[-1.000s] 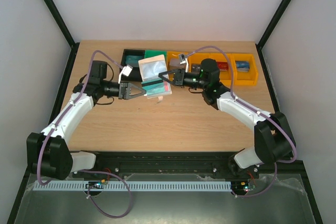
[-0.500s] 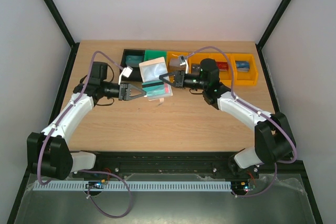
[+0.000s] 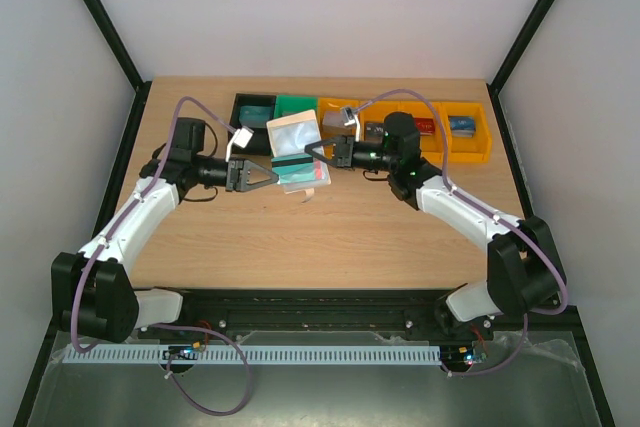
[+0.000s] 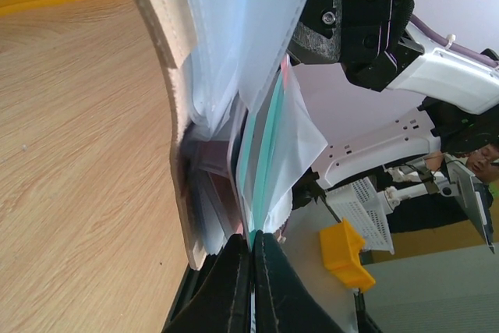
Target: Take the credit cards out of the card holder
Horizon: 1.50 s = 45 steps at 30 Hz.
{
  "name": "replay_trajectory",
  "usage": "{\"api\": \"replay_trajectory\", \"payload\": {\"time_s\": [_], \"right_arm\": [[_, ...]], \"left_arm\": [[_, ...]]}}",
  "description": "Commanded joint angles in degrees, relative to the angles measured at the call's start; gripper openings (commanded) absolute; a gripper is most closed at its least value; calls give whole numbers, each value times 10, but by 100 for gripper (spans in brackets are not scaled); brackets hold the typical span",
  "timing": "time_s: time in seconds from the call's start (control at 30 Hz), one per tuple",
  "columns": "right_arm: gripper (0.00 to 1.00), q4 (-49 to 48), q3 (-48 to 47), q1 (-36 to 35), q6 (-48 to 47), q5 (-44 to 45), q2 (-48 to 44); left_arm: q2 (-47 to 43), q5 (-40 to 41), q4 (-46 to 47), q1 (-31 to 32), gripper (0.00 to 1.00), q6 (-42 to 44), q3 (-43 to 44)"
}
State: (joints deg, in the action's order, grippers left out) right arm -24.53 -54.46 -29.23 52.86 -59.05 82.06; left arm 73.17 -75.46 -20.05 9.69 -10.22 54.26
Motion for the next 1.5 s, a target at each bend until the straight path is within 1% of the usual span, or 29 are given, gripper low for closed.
{"api": "replay_trajectory", "payload": {"time_s": [0.0,0.03,0.2,0.33,0.43,0.53,0.73,0.8,0.87,0.93,0.97,1.13,1.47], "right_arm": [[2,-42,5,19,18,9,-10],[2,-46,5,15,19,7,-8],[2,-47,-2,6,18,5,-2],[2,-46,-3,0,17,3,1],[2,-47,-3,-3,16,2,4],[2,-48,-5,-11,16,-1,8],[2,-32,-11,-23,3,-6,13],[2,-29,-12,-25,1,-7,15],[1,-27,-15,-25,-1,-8,16],[2,-19,-18,-25,-6,-7,15],[2,-14,-20,-25,-12,-7,13],[2,42,-39,-13,-51,8,2],[2,61,-34,20,-57,3,-23]], "left_arm": [[-5,8,-6,-6,2,9,-12],[-4,10,-1,-4,3,6,-13],[-2,10,5,-3,15,1,-11],[-1,11,7,-3,18,0,-9],[-1,12,15,-4,25,-8,-8],[0,14,25,-5,27,-19,-4],[-2,26,46,-17,24,-39,-8],[-3,26,47,-17,22,-40,-8],[-3,24,46,-17,15,-40,-8],[-3,23,44,-17,4,-39,-8],[-4,22,41,-18,3,-37,-8],[-6,21,18,-20,2,-15,-11],[-7,20,8,-20,2,-3,-14]]}}
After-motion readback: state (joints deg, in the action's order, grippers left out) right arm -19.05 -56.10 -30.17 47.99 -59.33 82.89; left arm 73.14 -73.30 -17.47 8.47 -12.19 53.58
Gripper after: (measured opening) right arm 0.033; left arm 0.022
